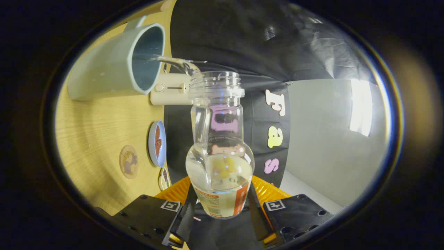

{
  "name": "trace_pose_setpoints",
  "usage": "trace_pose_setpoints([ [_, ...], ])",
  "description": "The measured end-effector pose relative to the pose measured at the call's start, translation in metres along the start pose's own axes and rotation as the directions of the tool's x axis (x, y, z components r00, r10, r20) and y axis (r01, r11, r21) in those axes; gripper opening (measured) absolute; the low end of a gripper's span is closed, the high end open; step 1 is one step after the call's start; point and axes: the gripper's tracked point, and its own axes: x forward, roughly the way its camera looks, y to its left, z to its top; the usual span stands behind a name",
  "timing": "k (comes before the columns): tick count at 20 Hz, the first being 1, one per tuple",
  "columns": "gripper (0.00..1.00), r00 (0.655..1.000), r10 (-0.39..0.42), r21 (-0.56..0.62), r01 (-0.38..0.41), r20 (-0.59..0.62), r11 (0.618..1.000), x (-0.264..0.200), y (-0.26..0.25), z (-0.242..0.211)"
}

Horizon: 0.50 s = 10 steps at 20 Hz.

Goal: Take the bottle from table, then pour the juice into the cup, finally place the bottle on the coaster

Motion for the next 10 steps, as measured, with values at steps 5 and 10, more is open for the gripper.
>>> trace_pose_setpoints([
  [5,0.73,1.0,-0.014,-0.005,0.014,0.006,1.0,0.0018,-0.003,0.0005],
  [10,0.73,1.0,-0.02,-0.017,0.02,0.01,1.0,0.0018,-0.0059,0.0025],
])
